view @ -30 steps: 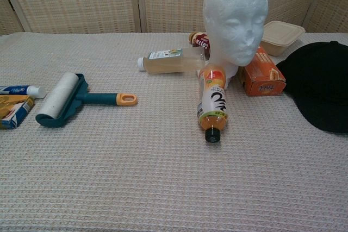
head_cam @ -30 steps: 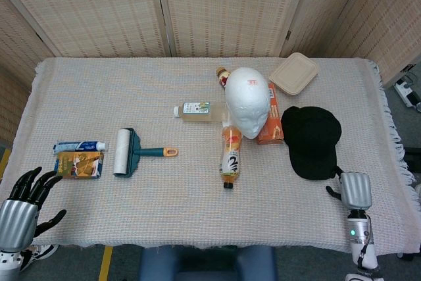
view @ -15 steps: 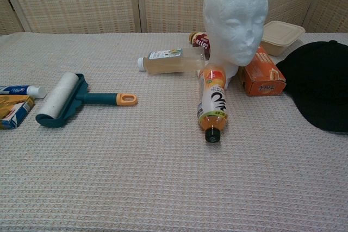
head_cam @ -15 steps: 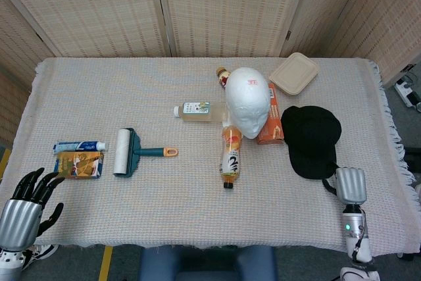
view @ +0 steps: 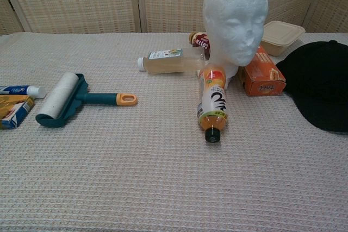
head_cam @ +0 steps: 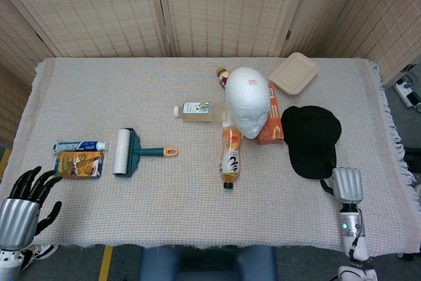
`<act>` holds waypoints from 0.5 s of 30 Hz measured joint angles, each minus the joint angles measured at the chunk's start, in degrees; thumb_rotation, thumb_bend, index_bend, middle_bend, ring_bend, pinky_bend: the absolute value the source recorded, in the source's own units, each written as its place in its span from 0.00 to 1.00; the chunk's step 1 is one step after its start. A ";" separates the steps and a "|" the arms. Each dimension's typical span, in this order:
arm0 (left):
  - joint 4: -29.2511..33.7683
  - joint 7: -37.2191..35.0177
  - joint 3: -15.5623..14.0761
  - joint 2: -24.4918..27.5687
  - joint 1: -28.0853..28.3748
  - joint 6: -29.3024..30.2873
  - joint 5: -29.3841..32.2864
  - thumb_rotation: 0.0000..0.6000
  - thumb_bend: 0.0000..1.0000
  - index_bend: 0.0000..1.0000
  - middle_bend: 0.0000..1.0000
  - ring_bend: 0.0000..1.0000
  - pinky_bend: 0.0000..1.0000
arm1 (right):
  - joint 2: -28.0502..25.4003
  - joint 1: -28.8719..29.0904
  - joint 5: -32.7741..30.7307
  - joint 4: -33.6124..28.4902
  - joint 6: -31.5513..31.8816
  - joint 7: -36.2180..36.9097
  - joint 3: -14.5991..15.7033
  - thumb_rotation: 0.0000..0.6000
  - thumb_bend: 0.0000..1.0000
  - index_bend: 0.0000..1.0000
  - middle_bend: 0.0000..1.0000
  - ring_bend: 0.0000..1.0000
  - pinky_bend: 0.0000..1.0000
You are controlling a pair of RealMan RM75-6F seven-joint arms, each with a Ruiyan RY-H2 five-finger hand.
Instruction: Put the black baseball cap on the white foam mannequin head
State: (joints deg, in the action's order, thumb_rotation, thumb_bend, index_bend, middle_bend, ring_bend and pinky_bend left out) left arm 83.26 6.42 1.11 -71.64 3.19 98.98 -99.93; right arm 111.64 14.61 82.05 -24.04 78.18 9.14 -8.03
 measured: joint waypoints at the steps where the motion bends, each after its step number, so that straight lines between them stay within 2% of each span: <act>1: -0.07 -0.03 0.04 -0.04 0.02 0.01 0.03 1.00 0.40 0.29 0.25 0.14 0.20 | 0.19 0.20 -0.09 0.23 -0.08 0.10 -0.12 1.00 0.15 0.46 1.00 1.00 1.00; 11: -0.49 -0.80 0.53 -0.40 0.04 0.55 0.43 1.00 0.39 0.30 0.26 0.14 0.20 | 2.25 2.61 -1.02 2.86 -1.39 0.82 -1.34 1.00 0.17 0.46 1.00 1.00 1.00; 15: -0.66 -1.19 0.85 -0.61 -0.02 1.11 0.56 1.00 0.39 0.30 0.26 0.14 0.20 | 2.59 3.23 -1.17 3.40 -1.05 1.59 -1.68 1.00 0.25 0.46 1.00 1.00 1.00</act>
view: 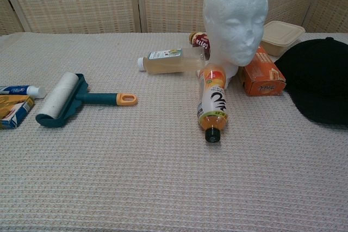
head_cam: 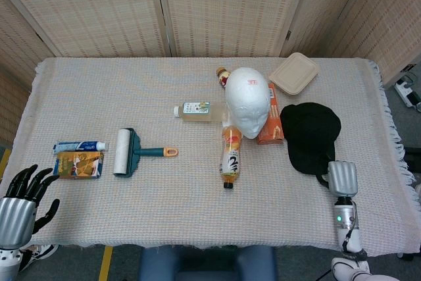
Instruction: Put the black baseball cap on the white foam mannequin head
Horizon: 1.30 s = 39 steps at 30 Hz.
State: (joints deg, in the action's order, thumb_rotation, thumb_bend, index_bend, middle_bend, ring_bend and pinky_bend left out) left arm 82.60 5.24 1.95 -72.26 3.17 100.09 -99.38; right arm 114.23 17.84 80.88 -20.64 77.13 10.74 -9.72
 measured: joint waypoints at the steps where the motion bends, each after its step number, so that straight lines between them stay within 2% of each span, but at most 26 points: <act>1: -0.06 -0.08 0.07 -0.05 -0.02 0.15 0.01 1.00 0.39 0.31 0.26 0.15 0.20 | 0.00 0.08 -0.02 0.05 0.21 0.19 -0.08 1.00 0.27 0.46 1.00 1.00 1.00; 7: -0.33 -0.67 0.32 -0.23 -0.18 0.97 -0.02 1.00 0.38 0.31 0.26 0.15 0.20 | -0.96 0.76 -0.51 -0.44 1.70 1.80 -1.09 1.00 0.34 0.45 1.00 1.00 1.00; 12: -0.44 -1.41 0.65 -0.30 -0.35 1.83 0.02 1.00 0.38 0.32 0.26 0.15 0.20 | -2.67 1.38 -1.20 -1.80 1.96 2.89 -2.07 1.00 0.48 0.44 1.00 1.00 1.00; 21: -0.61 -1.67 0.89 -0.42 -0.47 2.35 0.10 1.00 0.38 0.32 0.27 0.16 0.20 | -4.41 1.74 -1.97 -3.82 3.07 3.31 -3.06 1.00 0.58 0.61 1.00 1.00 1.00; 25: -0.59 -1.91 0.94 -0.39 -0.55 2.64 0.02 1.00 0.38 0.32 0.27 0.16 0.20 | -4.65 1.78 -2.19 -4.22 4.41 3.45 -3.54 1.00 0.58 0.72 1.00 1.00 1.00; 27: -0.55 -2.09 0.92 -0.35 -0.57 2.74 -0.06 1.00 0.38 0.32 0.27 0.16 0.20 | -4.76 1.95 -2.55 -4.43 5.35 3.58 -4.23 1.00 0.57 0.80 1.00 1.00 1.00; 30: -0.52 -2.32 0.88 -0.29 -0.60 2.95 -0.25 1.00 0.38 0.32 0.27 0.16 0.20 | -4.88 2.54 -3.39 -4.51 7.15 3.56 -5.81 1.00 0.57 0.88 1.00 1.00 1.00; 39: -0.44 -2.84 0.65 -0.10 -0.62 3.01 -0.60 1.00 0.38 0.32 0.27 0.16 0.20 | -8.41 6.44 -6.88 -6.90 9.77 1.53 -11.84 1.00 0.57 0.91 1.00 1.00 1.00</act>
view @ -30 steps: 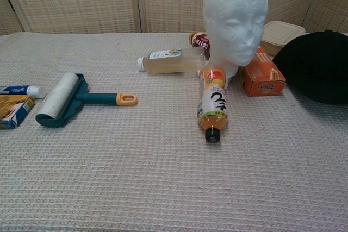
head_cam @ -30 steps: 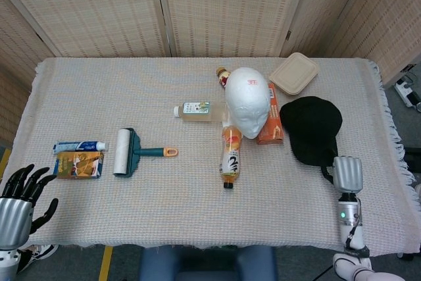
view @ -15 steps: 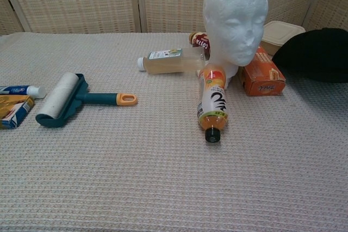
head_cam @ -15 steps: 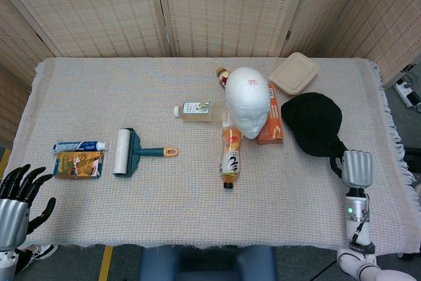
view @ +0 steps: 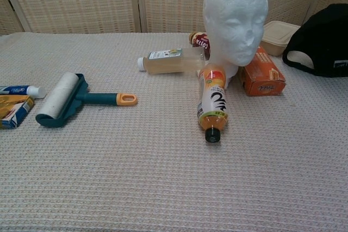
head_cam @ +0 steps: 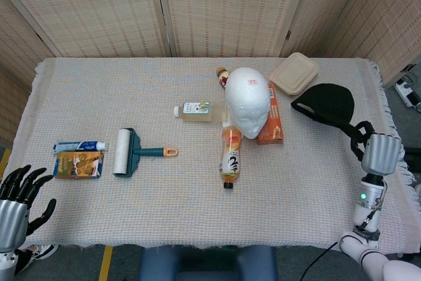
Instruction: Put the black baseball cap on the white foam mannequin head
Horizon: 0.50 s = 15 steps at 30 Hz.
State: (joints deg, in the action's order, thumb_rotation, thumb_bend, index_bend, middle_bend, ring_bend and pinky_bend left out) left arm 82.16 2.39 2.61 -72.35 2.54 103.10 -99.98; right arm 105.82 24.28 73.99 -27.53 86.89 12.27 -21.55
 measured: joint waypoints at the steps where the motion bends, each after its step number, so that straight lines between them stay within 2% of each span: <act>1: 0.02 -0.02 -0.02 0.02 0.01 -0.04 -0.02 1.00 0.38 0.32 0.27 0.16 0.20 | -0.55 0.44 -0.17 -0.52 0.22 -0.42 -0.42 1.00 0.57 0.92 1.00 1.00 1.00; 10: 0.43 -0.74 -0.08 0.40 0.07 -0.27 0.10 1.00 0.38 0.32 0.27 0.16 0.20 | -5.75 5.58 -0.43 -7.92 3.17 -6.98 -3.61 1.00 0.56 0.92 1.00 1.00 1.00; 15: 0.62 -1.34 0.09 0.71 0.09 -0.29 0.42 1.00 0.38 0.32 0.27 0.16 0.20 | -8.53 9.38 0.27 -15.10 4.76 -12.64 -5.42 1.00 0.56 0.92 1.00 1.00 1.00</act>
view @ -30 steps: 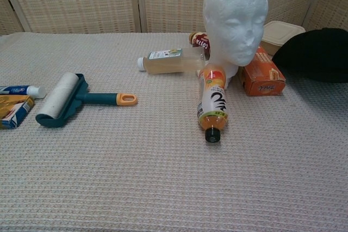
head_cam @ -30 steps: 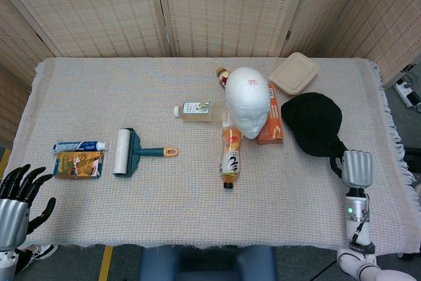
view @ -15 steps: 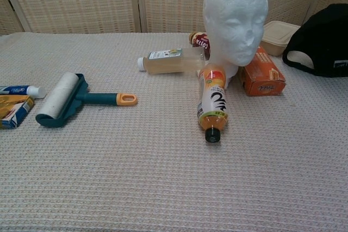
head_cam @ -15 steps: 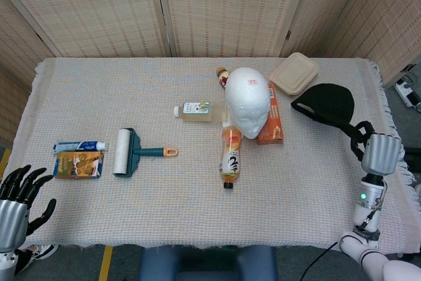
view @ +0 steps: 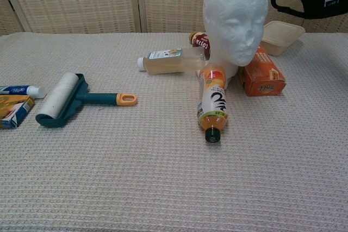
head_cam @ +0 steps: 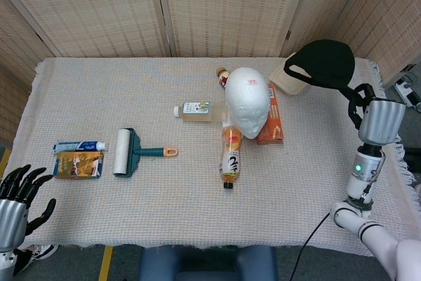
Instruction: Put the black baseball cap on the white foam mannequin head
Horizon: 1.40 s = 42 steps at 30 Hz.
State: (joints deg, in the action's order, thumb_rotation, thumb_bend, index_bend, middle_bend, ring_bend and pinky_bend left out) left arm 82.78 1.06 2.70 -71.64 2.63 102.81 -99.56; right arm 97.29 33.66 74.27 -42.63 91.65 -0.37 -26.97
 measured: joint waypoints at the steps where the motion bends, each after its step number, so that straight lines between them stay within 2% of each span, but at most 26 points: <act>1: 0.03 -0.10 0.01 0.07 0.00 -0.03 0.06 1.00 0.38 0.32 0.27 0.16 0.20 | -0.45 0.78 0.21 -1.46 0.24 -1.32 -0.29 1.00 0.56 0.92 1.00 1.00 1.00; 10: 0.36 -1.42 0.20 0.80 -0.16 0.32 0.36 1.00 0.38 0.32 0.27 0.16 0.20 | -1.89 10.44 2.98 -12.71 0.18 -15.31 -1.73 1.00 0.55 0.92 1.00 1.00 1.00; 15: 0.42 -2.64 0.33 1.35 -0.30 0.56 0.67 1.00 0.38 0.32 0.27 0.16 0.20 | 0.18 12.42 6.29 -15.62 1.36 -19.53 0.68 1.00 0.54 0.92 1.00 1.00 1.00; 20: 0.70 -4.03 0.37 2.18 -0.66 1.36 0.70 1.00 0.38 0.32 0.27 0.16 0.20 | 1.56 11.28 8.69 -17.66 3.31 -21.31 4.25 1.00 0.54 0.92 1.00 1.00 1.00; 33: 1.21 -5.31 0.17 2.90 -1.12 2.40 -0.16 1.00 0.38 0.32 0.27 0.16 0.20 | 0.01 4.45 12.05 -21.63 7.55 -21.99 9.82 1.00 0.54 0.92 1.00 1.00 1.00; 42: 1.27 -4.98 0.30 2.70 -1.00 2.20 -0.19 1.00 0.38 0.32 0.27 0.16 0.20 | 3.58 1.86 11.19 -16.11 5.71 -19.71 12.32 1.00 0.54 0.92 1.00 1.00 1.00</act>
State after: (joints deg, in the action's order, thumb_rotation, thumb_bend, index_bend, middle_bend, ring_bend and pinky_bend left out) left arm 84.04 -3.93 3.00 -68.94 1.63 105.01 -99.75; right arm 100.88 35.52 85.46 -58.74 97.37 -20.08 -14.66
